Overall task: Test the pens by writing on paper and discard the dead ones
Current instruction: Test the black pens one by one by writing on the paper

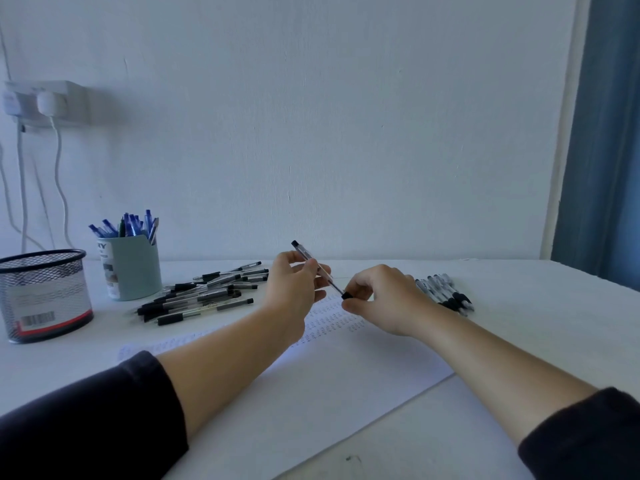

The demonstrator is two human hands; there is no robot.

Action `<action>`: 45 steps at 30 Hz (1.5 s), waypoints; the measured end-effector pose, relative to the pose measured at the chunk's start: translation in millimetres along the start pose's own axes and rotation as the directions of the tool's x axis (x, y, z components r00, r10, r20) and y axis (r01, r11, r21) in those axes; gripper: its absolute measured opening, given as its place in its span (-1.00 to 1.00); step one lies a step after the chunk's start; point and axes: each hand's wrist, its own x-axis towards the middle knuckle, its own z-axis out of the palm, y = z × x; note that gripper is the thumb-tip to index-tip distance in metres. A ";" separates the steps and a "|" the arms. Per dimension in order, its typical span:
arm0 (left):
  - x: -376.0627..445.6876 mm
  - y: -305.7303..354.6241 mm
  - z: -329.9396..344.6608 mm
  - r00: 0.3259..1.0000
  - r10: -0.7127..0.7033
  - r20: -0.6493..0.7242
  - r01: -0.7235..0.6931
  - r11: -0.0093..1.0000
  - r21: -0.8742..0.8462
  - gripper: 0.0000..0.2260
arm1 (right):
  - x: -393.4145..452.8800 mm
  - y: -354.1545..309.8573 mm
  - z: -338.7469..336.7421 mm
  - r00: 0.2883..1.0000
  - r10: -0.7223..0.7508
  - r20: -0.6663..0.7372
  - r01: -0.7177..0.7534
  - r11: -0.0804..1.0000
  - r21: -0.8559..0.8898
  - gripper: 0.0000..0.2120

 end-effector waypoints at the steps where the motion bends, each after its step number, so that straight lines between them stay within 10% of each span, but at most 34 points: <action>1: 0.2 -0.1 0.0 1.000 -0.003 0.022 0.003 1.000 0.012 -0.89 | -0.1 2.1 -0.5 1.000 0.010 0.011 -0.010 1.000 -0.005 -0.94; 8: -3.4 -4.3 -1.3 0.991 -0.046 0.122 0.026 0.986 0.162 -0.73 | 7.2 20.6 -7.4 0.961 0.203 -0.185 -0.213 0.976 -0.034 -0.86; 15: -2.5 -5.3 -1.4 0.994 -0.032 0.108 -0.005 0.947 0.322 -0.81 | 1.9 69.8 -31.8 0.626 0.664 -0.410 -0.727 0.687 0.002 -0.95; 21: -2.7 -5.9 -1.2 0.992 -0.025 0.123 -0.021 0.932 0.362 -0.85 | -7.1 90.3 -37.8 0.476 0.800 -0.366 -0.851 0.523 0.037 -0.85; 29: -1.2 -6.1 -2.0 0.990 -0.023 0.136 -0.030 0.928 0.372 -0.87 | -5.3 77.6 -33.9 0.571 0.763 -0.302 -0.820 0.542 -0.183 -0.90; 36: 4.7 0.1 -7.6 0.988 -0.017 0.156 -0.047 0.915 0.401 -0.84 | 4.4 34.7 -10.6 0.976 0.197 -0.095 -0.216 0.939 -0.268 -0.67; 45: 42.0 56.0 -67.4 0.926 -0.099 0.364 -0.265 0.516 0.814 -0.89 | 5.0 7.4 18.1 0.967 0.019 0.256 0.037 0.977 -0.209 -0.63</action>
